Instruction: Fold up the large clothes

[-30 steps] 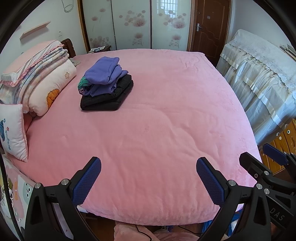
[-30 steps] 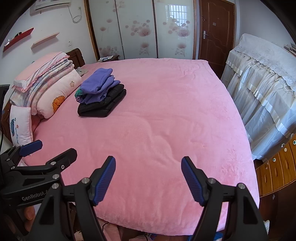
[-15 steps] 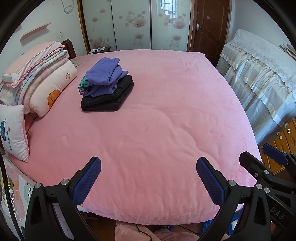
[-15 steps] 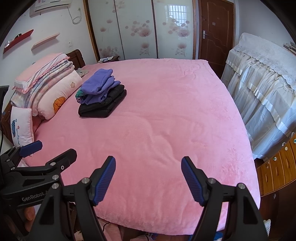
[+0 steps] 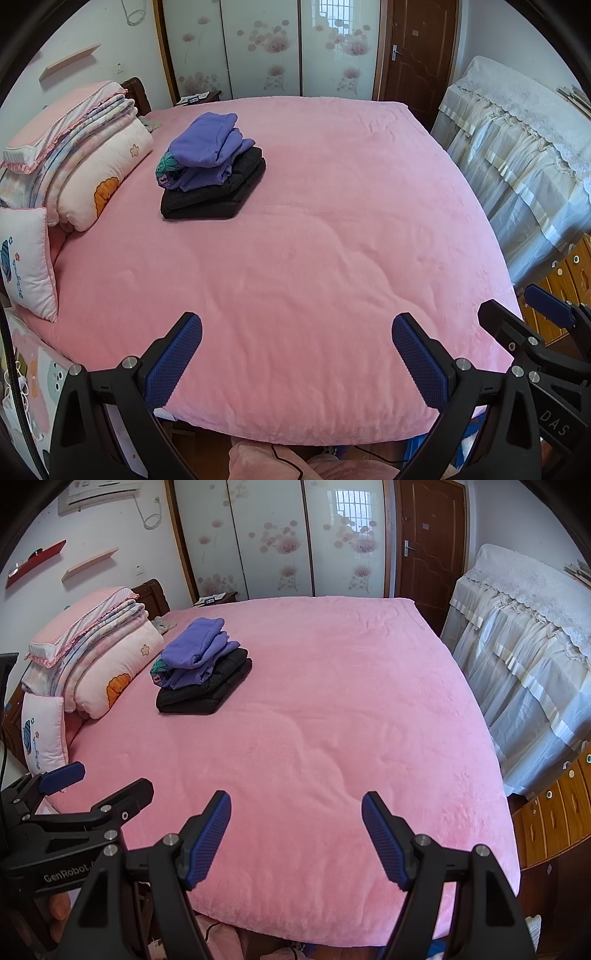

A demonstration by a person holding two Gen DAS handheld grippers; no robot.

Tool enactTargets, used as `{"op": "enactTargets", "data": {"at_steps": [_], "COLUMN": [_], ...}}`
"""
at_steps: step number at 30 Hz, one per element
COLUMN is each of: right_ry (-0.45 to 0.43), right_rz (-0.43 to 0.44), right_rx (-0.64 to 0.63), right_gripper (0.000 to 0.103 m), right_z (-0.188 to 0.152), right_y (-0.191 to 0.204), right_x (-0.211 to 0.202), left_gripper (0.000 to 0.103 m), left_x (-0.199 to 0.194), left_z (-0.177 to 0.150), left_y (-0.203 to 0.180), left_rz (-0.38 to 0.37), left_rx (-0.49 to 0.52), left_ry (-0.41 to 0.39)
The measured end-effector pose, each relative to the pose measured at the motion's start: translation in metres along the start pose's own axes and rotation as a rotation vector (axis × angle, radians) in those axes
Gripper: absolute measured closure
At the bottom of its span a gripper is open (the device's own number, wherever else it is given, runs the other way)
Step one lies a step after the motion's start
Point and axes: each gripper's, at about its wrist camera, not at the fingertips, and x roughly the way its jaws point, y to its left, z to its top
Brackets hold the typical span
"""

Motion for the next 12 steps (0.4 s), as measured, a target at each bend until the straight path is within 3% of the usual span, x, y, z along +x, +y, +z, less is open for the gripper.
{"op": "enactTargets", "data": {"at_steps": [12], "right_ry": [-0.003], "right_rz": [0.001], "right_rx": [0.0], "right_gripper": [0.029], "right_z": [-0.0016], "right_y": [0.0036], "right_x": [-0.0043], "left_gripper": [0.001], "left_x": [-0.0022], "left_z": [-0.0033], "left_y": [-0.0002], "left_rz": [0.004], "left_rx": [0.002], "left_ry": [-0.003]}}
